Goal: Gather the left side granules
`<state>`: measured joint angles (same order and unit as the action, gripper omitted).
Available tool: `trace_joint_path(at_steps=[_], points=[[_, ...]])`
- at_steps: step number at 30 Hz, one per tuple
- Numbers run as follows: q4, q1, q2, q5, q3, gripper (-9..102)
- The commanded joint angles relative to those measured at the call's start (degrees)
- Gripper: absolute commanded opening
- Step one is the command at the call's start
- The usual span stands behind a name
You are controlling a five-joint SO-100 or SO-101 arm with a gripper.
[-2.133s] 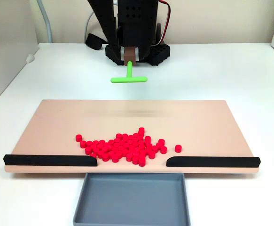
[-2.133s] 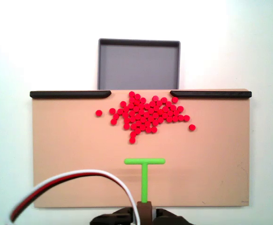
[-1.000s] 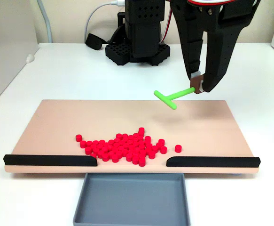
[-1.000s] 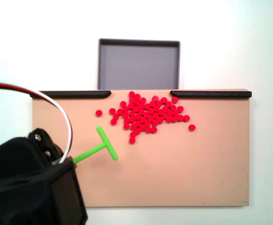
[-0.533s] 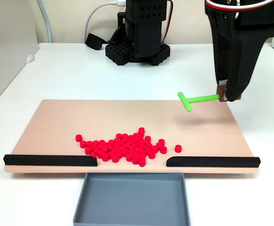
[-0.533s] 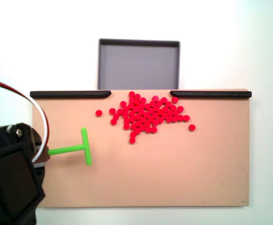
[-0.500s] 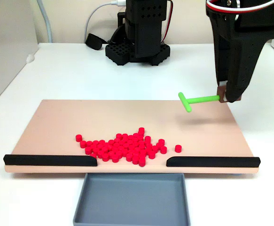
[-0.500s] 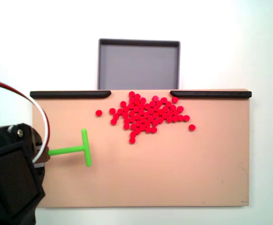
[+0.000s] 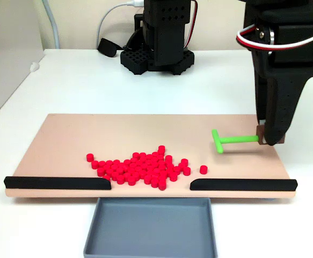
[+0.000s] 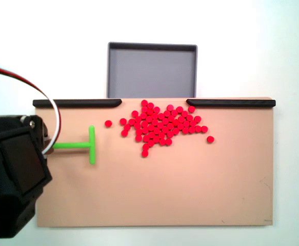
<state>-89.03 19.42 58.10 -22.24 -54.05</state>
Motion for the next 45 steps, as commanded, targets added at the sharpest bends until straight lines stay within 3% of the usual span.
trace_joint_path(at_steps=[1, 45], points=[[0.2, -0.7, -1.1, -0.9, 5.1, 0], [-0.4, -6.3, -11.3, 4.5, 7.8, 0]])
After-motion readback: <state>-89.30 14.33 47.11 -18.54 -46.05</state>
